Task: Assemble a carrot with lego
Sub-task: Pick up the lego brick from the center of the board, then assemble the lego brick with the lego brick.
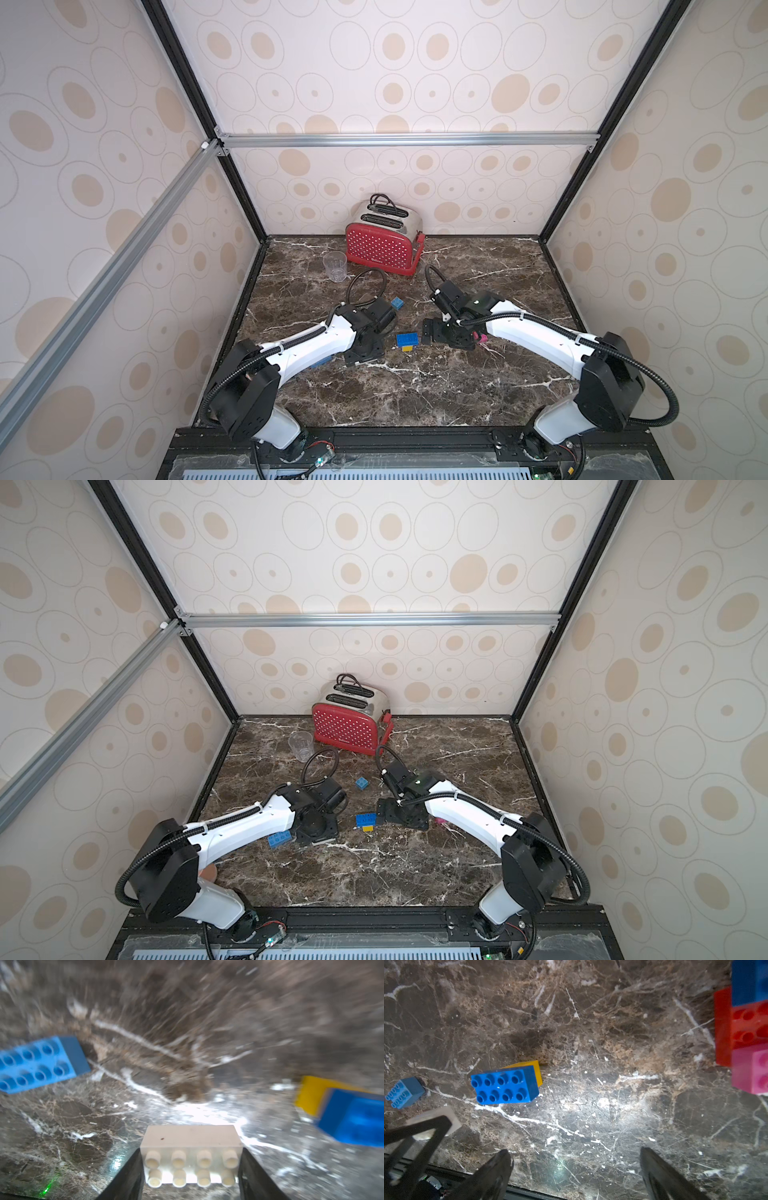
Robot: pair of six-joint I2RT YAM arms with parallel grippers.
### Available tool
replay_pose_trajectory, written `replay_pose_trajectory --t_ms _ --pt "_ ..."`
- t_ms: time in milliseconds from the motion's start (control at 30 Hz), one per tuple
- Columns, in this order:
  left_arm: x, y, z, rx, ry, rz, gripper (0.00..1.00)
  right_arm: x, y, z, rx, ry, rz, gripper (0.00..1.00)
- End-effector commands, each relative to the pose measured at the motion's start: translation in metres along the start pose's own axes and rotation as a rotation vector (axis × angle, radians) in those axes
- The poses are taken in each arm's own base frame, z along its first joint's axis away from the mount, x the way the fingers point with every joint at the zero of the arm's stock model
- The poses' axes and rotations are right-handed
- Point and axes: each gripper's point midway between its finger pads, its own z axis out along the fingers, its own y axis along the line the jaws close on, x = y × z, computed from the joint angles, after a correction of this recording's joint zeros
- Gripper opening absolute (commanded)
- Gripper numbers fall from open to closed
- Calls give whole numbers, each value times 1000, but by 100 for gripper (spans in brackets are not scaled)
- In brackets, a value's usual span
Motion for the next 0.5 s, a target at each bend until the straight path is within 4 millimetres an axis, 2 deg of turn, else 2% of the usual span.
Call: replay_pose_trajectory --t_ms 0,300,467 --pt "-8 -7 -25 -16 -32 70 49 7 -5 -1 -44 -3 40 99" --pt "-19 -63 -30 7 -5 199 48 24 -26 2 -77 3 95 99" --pt "-23 -85 -30 5 7 231 48 34 -33 7 -94 12 124 99"
